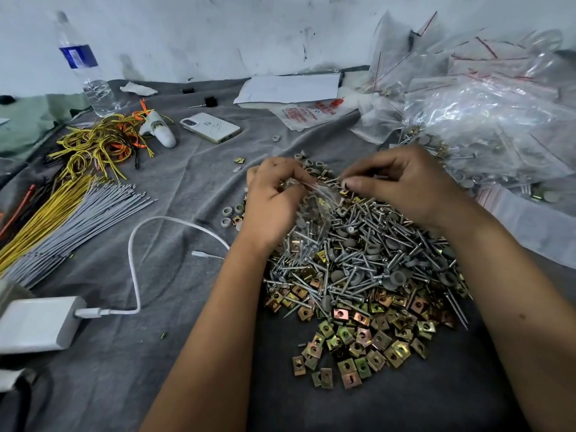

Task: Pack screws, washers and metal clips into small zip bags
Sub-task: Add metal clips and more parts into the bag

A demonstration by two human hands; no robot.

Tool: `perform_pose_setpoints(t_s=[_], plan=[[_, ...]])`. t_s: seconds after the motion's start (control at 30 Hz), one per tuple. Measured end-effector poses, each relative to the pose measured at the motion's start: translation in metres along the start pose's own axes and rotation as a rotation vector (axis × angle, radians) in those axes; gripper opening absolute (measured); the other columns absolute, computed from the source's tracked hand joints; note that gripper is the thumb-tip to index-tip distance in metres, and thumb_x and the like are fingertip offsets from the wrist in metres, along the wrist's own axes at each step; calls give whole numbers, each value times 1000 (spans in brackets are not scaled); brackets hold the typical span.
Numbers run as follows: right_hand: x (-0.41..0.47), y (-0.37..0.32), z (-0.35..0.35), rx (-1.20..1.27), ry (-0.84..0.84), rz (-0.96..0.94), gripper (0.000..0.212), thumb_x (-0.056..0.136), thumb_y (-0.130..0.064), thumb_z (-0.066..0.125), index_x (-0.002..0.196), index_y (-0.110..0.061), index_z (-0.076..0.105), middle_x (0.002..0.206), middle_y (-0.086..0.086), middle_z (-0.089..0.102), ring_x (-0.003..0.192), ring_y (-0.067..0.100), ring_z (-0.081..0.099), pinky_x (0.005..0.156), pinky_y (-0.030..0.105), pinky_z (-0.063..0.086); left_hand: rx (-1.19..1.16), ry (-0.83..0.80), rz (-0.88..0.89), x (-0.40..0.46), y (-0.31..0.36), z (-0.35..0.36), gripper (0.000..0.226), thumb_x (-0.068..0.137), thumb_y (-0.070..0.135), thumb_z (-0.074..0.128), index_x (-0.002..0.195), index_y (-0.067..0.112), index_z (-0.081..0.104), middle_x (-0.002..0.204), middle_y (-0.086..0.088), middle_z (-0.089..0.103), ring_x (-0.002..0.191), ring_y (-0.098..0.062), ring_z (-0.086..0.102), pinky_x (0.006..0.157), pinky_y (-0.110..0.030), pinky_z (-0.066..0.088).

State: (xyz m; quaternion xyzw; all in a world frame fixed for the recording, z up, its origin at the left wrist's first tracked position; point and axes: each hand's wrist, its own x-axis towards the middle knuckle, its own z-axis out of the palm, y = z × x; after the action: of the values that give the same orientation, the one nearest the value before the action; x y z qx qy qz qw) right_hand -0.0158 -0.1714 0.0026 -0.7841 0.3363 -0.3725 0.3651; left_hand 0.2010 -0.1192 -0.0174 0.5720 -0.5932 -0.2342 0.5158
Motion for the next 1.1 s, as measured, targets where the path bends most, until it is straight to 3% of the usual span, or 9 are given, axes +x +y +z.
perform_pose_setpoints(t_s=[0.07,0.17,0.4,0.53,0.67,0.8,0.93,1.03,1.1], plan=[[2,1,5,42,145,-4,15,85,-20,80,101,-22,79,94,-9,78,92,10,74,88,37,62,-31,0,-1,-1,1,0,20,74,17,58,79,30,72,123,0,67,129,-25,52,111,-58,37],[1,-1,14,-14,147,-18,16,84,-18,81,100,-20,80,92,-9,78,87,6,73,81,27,61,-129,-16,5,-3,3,1,19,73,14,58,78,24,73,125,-1,68,126,-15,56,112,-52,41],[0,-2,18,15,70,-16,21,82,-11,82,101,-19,80,94,-7,79,89,10,75,85,30,61,-277,-12,-24,-1,3,1,29,72,10,60,68,35,76,123,-1,70,125,-19,60,114,-52,42],[1,0,14,72,82,-21,21,84,-5,79,103,-15,79,95,-5,79,93,12,76,84,30,61,-279,-12,-27,-1,3,2,30,71,12,60,67,37,76,123,-1,70,124,-14,61,110,-43,45],[0,0,10,0,117,-5,11,87,-18,79,98,-19,78,90,-8,78,86,4,73,75,19,57,-292,4,-37,-2,4,1,29,70,13,60,66,36,76,122,-1,71,122,-14,62,106,-38,46],[-4,0,3,-392,-135,45,15,75,-50,81,83,-38,75,91,-18,68,90,-2,61,87,28,41,-299,31,-40,-2,4,2,21,71,11,60,71,26,74,122,-3,71,122,-16,61,104,-35,45],[-3,-5,4,-444,-339,74,35,63,-66,77,85,-39,78,98,-16,63,102,-4,51,90,28,41,-280,47,-35,-2,3,2,19,71,11,59,73,24,74,119,0,71,121,-13,61,107,-37,45],[-2,-9,3,-477,-383,73,32,66,-62,81,88,-40,78,98,-19,63,100,-6,51,87,16,39,-269,48,-31,-2,4,1,19,71,12,59,74,24,74,118,1,71,122,-13,62,110,-41,45],[1,-12,5,-526,-405,66,24,71,-55,84,87,-38,77,93,-19,66,94,-4,56,80,20,45,-266,49,-32,-3,4,2,19,71,12,59,74,24,74,119,1,71,122,-14,62,110,-42,45]])
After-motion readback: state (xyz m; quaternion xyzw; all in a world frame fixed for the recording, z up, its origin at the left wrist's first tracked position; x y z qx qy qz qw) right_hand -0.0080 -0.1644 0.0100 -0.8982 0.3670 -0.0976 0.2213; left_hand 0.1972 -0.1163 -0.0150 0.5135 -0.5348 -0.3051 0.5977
